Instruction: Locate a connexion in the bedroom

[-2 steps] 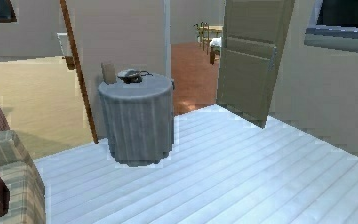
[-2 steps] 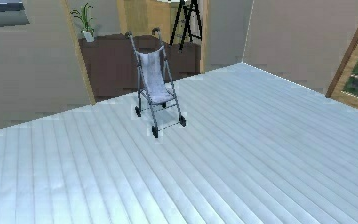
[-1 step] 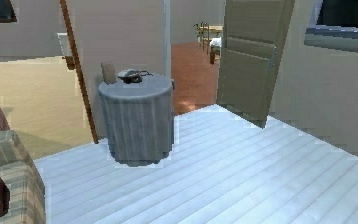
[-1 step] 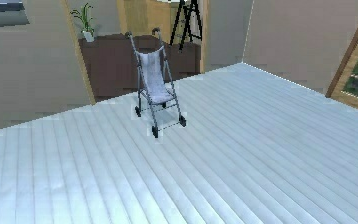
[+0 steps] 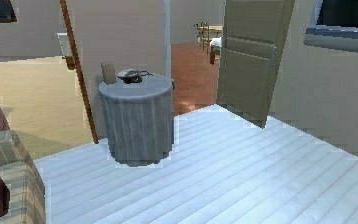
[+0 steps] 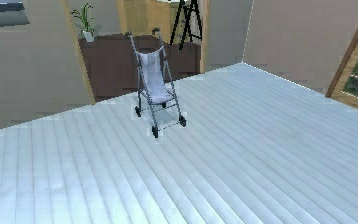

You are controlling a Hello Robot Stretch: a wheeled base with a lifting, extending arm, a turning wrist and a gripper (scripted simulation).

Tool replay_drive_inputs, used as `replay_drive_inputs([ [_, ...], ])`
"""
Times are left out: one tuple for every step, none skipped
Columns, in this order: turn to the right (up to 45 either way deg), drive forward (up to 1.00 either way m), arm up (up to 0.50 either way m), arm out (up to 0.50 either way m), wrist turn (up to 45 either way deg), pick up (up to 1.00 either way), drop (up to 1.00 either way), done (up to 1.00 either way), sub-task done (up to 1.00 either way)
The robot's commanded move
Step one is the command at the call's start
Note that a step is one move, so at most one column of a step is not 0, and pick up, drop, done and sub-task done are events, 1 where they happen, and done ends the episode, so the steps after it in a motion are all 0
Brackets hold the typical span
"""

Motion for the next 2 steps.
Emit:
replay_drive_inputs([
  [-45.0, 0.0, 0.0, 0.0, 0.0, 0.0, 0.0, 0.0, 0.0],
  [-45.0, 0.0, 0.0, 0.0, 0.0, 0.0, 0.0, 0.0, 0.0],
])
